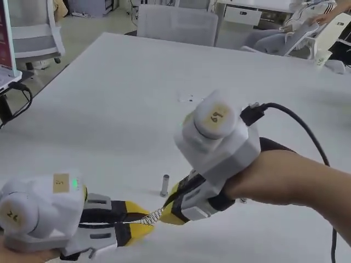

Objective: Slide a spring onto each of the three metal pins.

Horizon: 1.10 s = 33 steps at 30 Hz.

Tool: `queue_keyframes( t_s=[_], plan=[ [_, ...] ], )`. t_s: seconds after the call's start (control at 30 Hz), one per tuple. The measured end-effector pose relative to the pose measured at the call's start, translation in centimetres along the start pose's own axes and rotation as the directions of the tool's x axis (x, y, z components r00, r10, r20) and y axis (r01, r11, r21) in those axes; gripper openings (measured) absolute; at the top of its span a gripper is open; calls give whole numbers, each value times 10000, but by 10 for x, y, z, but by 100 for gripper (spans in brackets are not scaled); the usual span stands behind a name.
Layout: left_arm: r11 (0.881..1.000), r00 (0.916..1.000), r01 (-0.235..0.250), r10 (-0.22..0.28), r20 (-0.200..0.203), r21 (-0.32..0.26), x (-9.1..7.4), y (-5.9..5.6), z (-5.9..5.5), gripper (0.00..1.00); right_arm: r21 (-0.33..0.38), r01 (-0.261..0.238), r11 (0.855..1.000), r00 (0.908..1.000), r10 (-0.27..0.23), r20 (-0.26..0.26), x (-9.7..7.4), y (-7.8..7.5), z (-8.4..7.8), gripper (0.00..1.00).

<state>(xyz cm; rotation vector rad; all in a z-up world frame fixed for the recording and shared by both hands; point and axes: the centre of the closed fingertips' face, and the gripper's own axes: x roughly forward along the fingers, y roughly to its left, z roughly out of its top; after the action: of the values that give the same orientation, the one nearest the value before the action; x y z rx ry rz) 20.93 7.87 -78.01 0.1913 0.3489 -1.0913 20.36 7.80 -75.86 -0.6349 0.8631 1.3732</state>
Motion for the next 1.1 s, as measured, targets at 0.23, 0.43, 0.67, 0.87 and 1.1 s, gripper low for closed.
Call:
queue_keyframes(
  t_s=[0.23,0.43,0.67,0.87,1.1],
  plan=[
    [9958,9998,138,-121,188,-908,-2,-2,1,2,-91,76,9999,9998,-74,190,-1,1,5,8],
    [9934,9996,179,-151,254,-1130,-2,-4,0,2,-340,-7,9994,9998,14,208,-1,4,6,8],
    [9934,9995,239,-213,250,-1123,-3,-7,-1,2,-528,-197,9984,9998,202,84,0,5,4,8],
    [9932,9991,251,-209,379,-1134,-2,-5,4,2,-549,-289,9981,9996,291,32,4,4,4,9],
    [9901,9977,349,-266,627,-1362,0,-6,10,2,-492,-331,9982,9993,340,164,5,3,5,9]
  ],
)
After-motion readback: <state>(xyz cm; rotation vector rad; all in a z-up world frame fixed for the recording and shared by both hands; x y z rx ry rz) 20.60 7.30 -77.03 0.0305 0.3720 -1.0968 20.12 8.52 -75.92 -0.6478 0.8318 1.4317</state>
